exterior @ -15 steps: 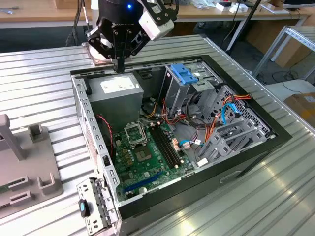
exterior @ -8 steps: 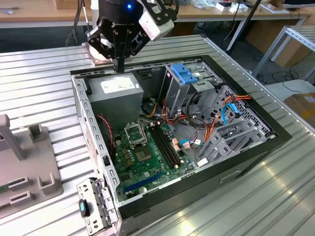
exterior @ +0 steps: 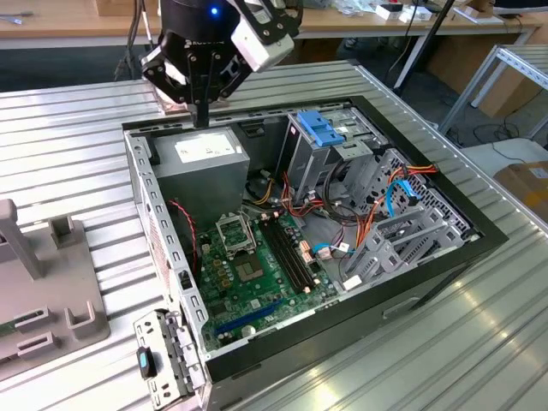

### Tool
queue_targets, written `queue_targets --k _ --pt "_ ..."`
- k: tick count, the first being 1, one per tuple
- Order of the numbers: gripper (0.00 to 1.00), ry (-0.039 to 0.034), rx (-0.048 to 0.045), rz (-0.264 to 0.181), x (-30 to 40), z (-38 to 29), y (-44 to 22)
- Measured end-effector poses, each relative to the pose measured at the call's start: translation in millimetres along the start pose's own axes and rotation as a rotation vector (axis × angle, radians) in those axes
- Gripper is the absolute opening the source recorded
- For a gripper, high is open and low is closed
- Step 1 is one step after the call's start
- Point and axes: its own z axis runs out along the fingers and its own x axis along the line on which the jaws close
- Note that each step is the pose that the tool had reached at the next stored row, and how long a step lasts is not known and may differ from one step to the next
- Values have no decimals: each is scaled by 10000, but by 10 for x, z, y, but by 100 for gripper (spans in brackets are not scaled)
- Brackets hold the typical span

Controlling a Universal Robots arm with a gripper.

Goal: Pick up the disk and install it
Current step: 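Reach for the disk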

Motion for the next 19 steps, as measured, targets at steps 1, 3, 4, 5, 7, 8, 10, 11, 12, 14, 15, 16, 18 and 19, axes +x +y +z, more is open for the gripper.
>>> queue_targets --k 1,3,4,5,7,8,10,11,12,14,15,16,18,19 --pt "11 0 0 0 10 0 -1" --pt "11 1 1 0 40 -1 -3" --pt "11 0 -1 0 61 0 -5" --pt "11 0 0 0 73 -1 -6" --pt "11 0 0 0 92 -1 -7" --pt "11 1 1 -1 105 -1 -8" --pt "11 0 1 -1 133 -1 -10" --pt "11 0 0 0 168 -2 -13" --pt "11 0 0 0 177 -2 -14" --pt "11 0 0 0 209 -2 -16" --pt "11 0 0 0 234 -3 -18" --pt "11 1 0 0 256 -3 -20" --pt "11 0 0 -1 292 -4 -22" --pt "11 0 0 -1 316 -5 -24"
